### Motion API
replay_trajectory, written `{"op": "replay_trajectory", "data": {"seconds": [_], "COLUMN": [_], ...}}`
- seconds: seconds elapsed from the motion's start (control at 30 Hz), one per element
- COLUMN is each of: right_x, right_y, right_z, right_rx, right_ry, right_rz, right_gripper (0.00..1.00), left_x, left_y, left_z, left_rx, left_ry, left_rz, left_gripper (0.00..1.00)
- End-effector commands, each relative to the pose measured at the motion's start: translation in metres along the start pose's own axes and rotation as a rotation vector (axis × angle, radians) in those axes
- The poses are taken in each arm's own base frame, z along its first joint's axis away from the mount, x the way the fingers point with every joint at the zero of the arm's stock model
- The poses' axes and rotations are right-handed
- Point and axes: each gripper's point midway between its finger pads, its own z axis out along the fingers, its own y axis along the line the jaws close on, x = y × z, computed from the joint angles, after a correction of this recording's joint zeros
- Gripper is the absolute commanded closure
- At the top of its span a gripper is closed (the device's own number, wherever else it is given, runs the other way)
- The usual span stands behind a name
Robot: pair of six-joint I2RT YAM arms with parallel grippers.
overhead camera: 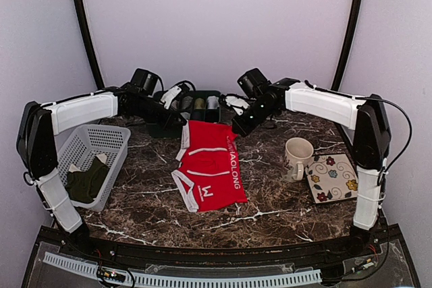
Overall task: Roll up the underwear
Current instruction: Fold the underwear at the center of the board.
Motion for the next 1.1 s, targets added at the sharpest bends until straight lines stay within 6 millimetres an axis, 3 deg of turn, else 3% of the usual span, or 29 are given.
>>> {"op": "replay_trajectory", "data": {"seconds": [0.0,0.17,0.33,0.57,0.7,1.07], "right_x": [0.022,0.044,0.078,0.120,0.135,0.147], "right_y": [0.006,0.023,0.050,0.074,0.078,0.087], "right_z": [0.007,0.002,0.012,0.022,0.024,0.012], "right_rx": [-0.010,-0.066,-0.146,-0.228,-0.232,-0.246], "right_ry": [0.064,0.066,0.108,0.159,0.191,0.210], "right_rz": [-0.025,-0.053,-0.067,-0.053,-0.060,-0.077], "right_gripper": [1.00,1.00,1.00,1.00,1.00,1.00], "left_x": [0.022,0.060,0.104,0.144,0.158,0.174], "left_y": [-0.012,-0.045,-0.081,-0.127,-0.146,-0.161], "left_z": [-0.004,-0.012,-0.015,-0.007,0.000,-0.004], "left_rx": [0.053,0.179,0.306,0.402,0.427,0.466], "left_ry": [0.057,0.078,0.120,0.209,0.243,0.281], "left_rz": [0.020,-0.016,-0.073,-0.114,-0.132,-0.154], "left_gripper": [1.00,1.00,1.00,1.00,1.00,1.00]}}
